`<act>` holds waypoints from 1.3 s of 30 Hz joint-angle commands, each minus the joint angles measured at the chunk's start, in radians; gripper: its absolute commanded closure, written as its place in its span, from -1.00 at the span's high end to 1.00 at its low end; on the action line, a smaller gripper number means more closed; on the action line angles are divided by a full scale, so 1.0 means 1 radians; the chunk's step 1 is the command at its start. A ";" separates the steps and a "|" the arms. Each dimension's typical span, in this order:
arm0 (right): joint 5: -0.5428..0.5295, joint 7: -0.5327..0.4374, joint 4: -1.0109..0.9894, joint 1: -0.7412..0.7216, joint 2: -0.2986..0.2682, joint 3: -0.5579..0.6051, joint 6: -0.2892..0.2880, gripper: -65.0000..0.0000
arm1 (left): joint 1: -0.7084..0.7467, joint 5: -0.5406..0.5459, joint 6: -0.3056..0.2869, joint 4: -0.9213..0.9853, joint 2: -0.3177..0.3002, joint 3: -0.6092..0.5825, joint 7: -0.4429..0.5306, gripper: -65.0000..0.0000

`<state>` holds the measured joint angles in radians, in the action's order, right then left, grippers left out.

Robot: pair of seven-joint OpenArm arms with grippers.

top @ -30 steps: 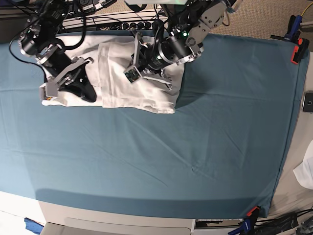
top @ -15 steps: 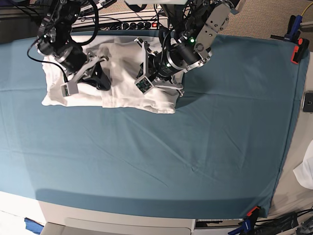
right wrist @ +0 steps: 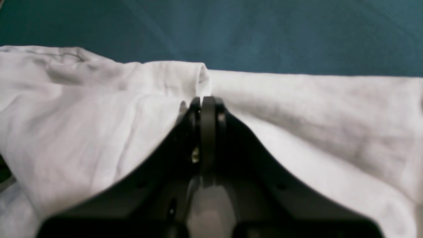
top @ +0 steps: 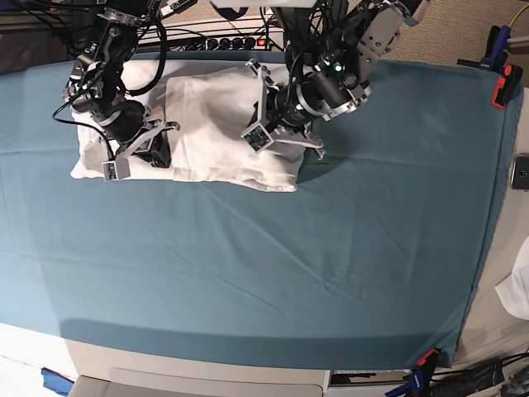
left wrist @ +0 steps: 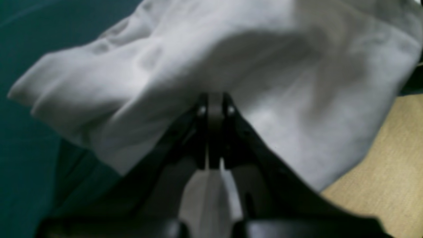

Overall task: Fold the T-shirt properly
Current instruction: 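Flatten the folded bundle with both grippers pressing on top, then withdraw both grippers away from the folded shirt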

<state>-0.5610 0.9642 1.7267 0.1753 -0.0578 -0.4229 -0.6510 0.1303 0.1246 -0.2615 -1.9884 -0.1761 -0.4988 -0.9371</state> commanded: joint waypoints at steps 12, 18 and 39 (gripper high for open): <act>0.026 -0.035 0.015 -0.081 -0.135 -0.114 0.024 -1.00 | -0.014 -0.101 0.100 -0.019 -0.010 0.000 0.002 -1.00; 0.026 -0.036 0.015 -0.080 -0.172 -0.233 0.024 -1.00 | -0.017 -0.200 0.161 -0.039 -0.010 0.068 0.011 -1.00; 0.209 -0.030 0.012 -0.071 -0.374 -0.459 0.089 -1.00 | -0.006 0.059 0.084 -0.080 -0.176 0.432 0.010 -1.00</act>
<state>-0.3393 0.9531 1.7260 0.1097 -0.4065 -0.8753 -0.5640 0.1352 0.1841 -0.1764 -2.0495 -0.3466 -0.0708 -0.9459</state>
